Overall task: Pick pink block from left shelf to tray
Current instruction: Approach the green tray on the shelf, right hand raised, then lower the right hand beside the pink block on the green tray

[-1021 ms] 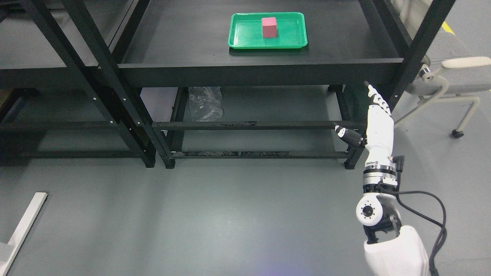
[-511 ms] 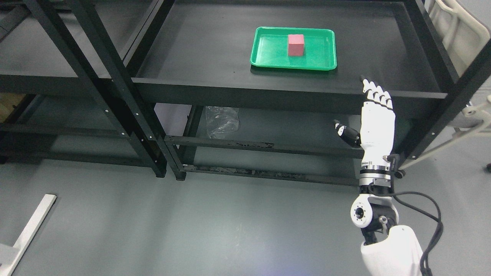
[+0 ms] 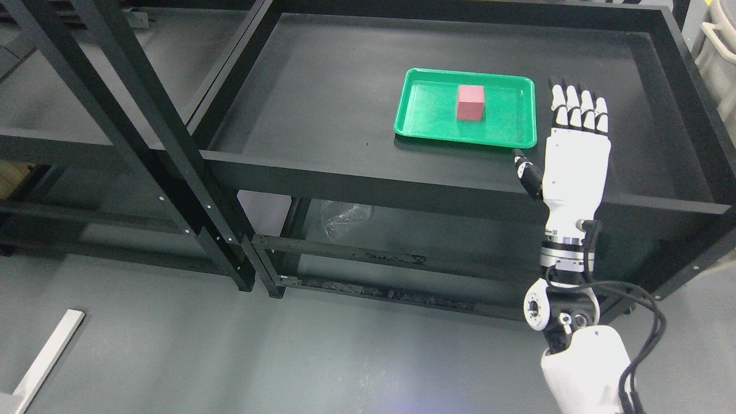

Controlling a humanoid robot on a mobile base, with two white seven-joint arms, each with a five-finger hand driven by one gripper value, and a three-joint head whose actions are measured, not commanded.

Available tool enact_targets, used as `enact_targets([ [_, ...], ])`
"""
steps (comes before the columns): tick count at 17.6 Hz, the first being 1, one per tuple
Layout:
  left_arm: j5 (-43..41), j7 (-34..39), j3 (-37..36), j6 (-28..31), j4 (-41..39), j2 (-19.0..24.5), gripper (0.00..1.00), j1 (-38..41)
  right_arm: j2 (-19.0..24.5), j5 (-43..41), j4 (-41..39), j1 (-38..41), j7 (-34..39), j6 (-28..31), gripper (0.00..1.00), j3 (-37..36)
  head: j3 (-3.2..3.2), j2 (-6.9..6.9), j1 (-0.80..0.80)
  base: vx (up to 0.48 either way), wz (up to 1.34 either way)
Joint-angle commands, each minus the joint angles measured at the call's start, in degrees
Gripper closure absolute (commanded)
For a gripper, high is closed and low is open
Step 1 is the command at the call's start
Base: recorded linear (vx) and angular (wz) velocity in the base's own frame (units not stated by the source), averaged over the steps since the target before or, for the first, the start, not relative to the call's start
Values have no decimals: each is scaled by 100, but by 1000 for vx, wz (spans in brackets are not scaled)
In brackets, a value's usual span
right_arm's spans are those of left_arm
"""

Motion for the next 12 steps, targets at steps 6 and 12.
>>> enact_targets([
  [6, 0, 2, 0, -2, -100, 100, 0, 0, -100, 314, 121, -358, 1674, -87, 1, 63, 0, 0, 0, 252, 10],
  [12, 0, 2, 0, 6, -100, 100, 0, 0, -100, -590, 472, -525, 2668, -122, 2, -24, 0, 0, 0, 219, 13],
])
